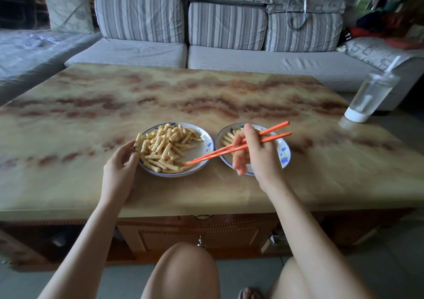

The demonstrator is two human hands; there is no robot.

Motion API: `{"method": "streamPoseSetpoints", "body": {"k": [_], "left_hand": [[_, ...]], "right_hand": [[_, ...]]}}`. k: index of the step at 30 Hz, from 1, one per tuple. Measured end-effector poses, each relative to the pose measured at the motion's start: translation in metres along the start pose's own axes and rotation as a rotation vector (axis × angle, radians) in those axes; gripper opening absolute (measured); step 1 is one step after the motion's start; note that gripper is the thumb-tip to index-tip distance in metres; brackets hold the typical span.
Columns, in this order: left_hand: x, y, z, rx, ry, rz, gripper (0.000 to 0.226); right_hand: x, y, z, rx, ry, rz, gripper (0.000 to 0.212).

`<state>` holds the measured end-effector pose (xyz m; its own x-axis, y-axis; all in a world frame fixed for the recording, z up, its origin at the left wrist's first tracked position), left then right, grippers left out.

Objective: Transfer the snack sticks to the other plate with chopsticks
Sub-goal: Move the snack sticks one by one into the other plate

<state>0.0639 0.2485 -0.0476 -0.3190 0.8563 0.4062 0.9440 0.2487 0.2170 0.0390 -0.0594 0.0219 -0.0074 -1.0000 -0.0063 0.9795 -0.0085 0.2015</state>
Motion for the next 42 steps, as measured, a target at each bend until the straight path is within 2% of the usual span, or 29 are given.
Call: {"method": "streamPoseSetpoints", "body": {"k": [7,15,22,31,39,42], "left_hand": [[0.0,0.0,0.001,0.001,-0.004,0.003,0.036],[0.0,0.0,0.001,0.002,-0.003,0.004,0.036],[0.0,-0.002,0.0,0.006,-0.008,0.003,0.036],[0.0,-0.001,0.0,0.01,0.002,0.001,0.036],[0.001,-0.001,0.0,0.004,0.003,-0.001,0.036],[0.0,-0.001,-0.001,0.001,0.005,-0.003,0.036]], "right_hand": [[0.016,-0.004,-0.006,-0.034,0.035,-0.156,0.047],[0.071,-0.014,0.01,0.088,0.098,-0.386,0.043],[0.112,-0.03,0.014,0.16,0.007,-0.586,0.045],[0.1,-0.03,0.021,0.176,-0.019,-0.523,0.042],[0.041,-0.01,0.015,0.107,0.005,-0.18,0.046],[0.026,-0.007,0.009,0.074,0.013,-0.113,0.047]]}}
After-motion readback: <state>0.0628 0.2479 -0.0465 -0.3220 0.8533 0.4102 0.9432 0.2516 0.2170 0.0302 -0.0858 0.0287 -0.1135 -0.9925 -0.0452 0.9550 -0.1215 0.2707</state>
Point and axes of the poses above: each hand's wrist, its own y-axis towards the middle knuckle, its own x-axis out of the back of the hand, z = x × y, the point moved 10 cm from there along y, towards the middle knuckle, and after that the axes turned 7 degrees about z, right-handed, at the moved point
